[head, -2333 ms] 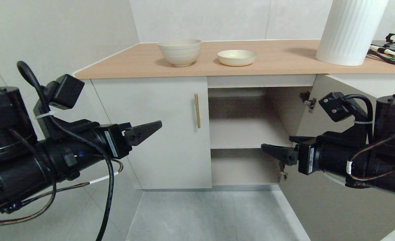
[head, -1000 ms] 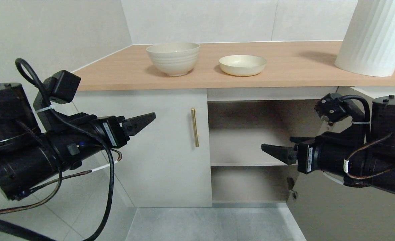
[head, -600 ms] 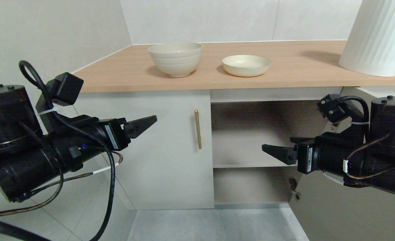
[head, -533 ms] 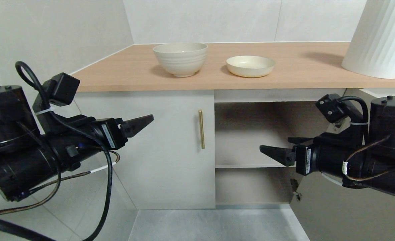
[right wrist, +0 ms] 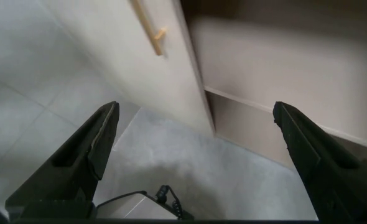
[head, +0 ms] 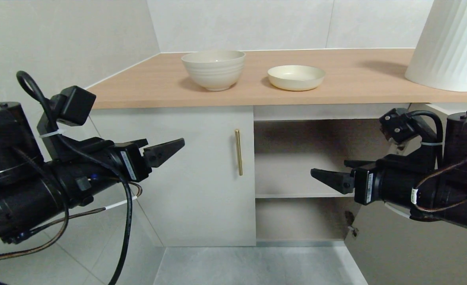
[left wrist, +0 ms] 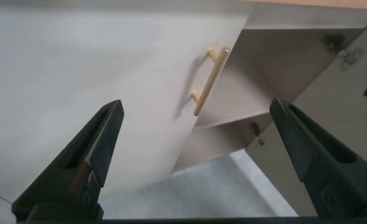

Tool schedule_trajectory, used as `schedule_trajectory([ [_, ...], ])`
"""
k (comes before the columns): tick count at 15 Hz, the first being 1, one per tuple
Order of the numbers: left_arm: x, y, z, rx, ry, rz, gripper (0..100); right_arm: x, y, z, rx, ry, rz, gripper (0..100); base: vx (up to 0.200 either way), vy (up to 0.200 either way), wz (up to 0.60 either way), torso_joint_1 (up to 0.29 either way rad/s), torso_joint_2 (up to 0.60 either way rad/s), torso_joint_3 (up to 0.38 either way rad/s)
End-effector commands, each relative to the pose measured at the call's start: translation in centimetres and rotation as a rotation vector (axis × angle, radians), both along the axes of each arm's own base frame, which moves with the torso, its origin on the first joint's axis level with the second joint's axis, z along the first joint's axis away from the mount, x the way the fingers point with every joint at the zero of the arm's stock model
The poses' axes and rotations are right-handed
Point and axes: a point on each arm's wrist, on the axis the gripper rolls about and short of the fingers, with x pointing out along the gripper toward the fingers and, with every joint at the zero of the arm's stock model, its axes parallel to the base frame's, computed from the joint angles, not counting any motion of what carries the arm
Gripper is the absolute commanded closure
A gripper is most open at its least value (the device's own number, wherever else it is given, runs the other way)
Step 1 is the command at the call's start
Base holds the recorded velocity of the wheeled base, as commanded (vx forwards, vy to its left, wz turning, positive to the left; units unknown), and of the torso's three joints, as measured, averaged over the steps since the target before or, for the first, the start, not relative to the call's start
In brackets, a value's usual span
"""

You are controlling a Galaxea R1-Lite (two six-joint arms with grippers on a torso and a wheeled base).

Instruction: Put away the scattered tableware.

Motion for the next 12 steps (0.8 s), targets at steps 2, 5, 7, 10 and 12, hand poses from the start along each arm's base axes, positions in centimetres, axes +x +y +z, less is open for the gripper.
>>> schedule_trajectory([
  [2,-0.68,0.23,0.62,-0.012,-0.026,-0.008,0,-0.25,-0.16,0.19,0.004,-0.007,0.001,0,0.200,0.000,0.00,0.000,0.00,0.002],
  [5,-0.69,0.23,0.58,-0.012,-0.024,-0.010,0,-0.70,-0.40,0.11,0.002,-0.006,0.011,0,0.200,0.000,0.00,-0.001,0.00,0.006],
  [7,-0.70,0.23,0.54,-0.011,-0.023,-0.010,0,-0.94,-0.56,-0.09,0.003,-0.006,0.014,0,0.100,0.000,0.00,0.001,0.00,0.004],
  [10,-0.85,0.29,0.61,-0.012,-0.031,-0.010,0,-1.21,-0.78,-0.34,-0.013,-0.017,0.017,0,0.000,0.000,0.00,0.000,0.00,0.000],
  [12,-0.99,0.34,0.74,-0.016,-0.036,-0.013,0,-1.17,-0.84,-0.33,-0.016,-0.021,0.015,0,0.000,0.000,0.00,0.000,0.00,0.000],
])
